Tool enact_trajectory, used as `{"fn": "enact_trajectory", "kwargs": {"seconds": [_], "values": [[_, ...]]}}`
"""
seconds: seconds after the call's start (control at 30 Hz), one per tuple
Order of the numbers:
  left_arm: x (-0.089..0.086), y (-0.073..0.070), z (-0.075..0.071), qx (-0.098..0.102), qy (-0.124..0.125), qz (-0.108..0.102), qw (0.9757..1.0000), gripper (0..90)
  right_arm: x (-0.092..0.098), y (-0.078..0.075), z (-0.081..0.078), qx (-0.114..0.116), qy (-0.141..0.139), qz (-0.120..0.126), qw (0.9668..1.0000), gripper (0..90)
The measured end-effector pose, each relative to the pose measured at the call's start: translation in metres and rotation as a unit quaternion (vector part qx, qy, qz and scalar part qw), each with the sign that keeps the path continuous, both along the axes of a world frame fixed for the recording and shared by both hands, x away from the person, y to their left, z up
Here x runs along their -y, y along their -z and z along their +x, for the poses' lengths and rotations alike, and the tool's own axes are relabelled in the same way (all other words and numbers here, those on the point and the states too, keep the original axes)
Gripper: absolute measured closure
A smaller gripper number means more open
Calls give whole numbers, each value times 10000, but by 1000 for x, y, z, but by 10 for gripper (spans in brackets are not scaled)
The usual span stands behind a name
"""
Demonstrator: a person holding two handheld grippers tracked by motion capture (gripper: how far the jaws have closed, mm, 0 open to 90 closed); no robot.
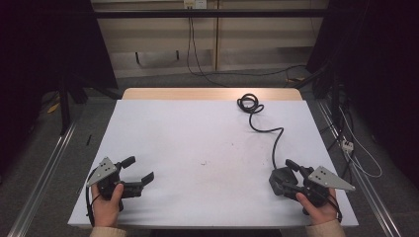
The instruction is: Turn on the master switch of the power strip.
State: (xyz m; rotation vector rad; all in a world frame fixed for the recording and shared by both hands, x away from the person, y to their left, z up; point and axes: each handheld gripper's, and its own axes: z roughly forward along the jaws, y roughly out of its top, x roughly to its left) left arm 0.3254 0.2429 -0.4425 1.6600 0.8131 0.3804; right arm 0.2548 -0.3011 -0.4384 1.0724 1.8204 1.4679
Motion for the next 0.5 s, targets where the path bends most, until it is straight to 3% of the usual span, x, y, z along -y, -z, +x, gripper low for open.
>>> {"fn": "enact_trajectory", "kwargs": {"seconds": [0.5], "values": [[0,0,0,-28,36,35,10000,31,9,-2,2,-159,-194,-20,9997,570]]}}
